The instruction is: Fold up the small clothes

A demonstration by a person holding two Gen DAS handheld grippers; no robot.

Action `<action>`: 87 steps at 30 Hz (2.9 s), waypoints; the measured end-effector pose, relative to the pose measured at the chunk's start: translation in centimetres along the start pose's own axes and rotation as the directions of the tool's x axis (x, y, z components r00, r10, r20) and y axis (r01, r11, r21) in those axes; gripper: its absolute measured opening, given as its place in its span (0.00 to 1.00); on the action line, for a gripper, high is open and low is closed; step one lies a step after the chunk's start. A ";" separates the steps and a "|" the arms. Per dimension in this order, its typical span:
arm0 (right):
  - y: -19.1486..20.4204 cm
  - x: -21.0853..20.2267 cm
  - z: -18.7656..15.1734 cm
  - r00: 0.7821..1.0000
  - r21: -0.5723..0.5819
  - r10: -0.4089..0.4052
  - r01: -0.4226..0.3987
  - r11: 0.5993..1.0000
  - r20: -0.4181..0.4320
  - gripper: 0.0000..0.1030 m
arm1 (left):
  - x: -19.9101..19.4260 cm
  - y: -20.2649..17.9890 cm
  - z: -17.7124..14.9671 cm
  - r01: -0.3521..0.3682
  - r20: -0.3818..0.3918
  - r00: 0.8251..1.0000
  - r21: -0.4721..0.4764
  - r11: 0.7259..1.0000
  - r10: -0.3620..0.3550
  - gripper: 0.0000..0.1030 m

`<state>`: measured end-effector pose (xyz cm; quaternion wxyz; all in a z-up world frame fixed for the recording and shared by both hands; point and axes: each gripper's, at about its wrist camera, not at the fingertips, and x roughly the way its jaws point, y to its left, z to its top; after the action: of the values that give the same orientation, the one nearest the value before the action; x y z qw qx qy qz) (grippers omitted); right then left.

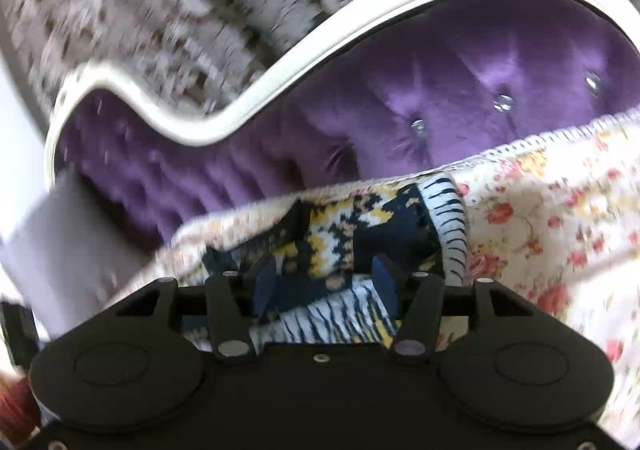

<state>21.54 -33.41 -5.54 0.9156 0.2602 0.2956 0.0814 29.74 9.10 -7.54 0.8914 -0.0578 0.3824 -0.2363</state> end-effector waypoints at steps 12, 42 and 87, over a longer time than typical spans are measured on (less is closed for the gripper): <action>1.0 6.1 -0.4 0.984 -0.347 -0.098 0.042 0.937 -0.146 0.61 | 3.4 -0.5 1.0 0.016 -0.051 0.999 0.033 0.999 -0.014 0.70; 3.3 11.4 5.2 0.995 -0.327 -0.094 0.079 0.942 -0.030 0.09 | 6.4 -0.3 6.7 -0.185 0.084 0.980 0.069 0.980 0.180 0.07; 6.0 2.2 -9.3 0.979 -0.429 -0.203 0.176 0.886 -0.018 0.53 | -0.8 -3.9 -7.0 -0.330 0.123 0.939 0.065 0.942 0.320 0.80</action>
<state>17.99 -23.69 -9.92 0.9441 0.0219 0.3229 0.0623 22.85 6.59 -10.84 0.9397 0.0311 0.3262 -0.0983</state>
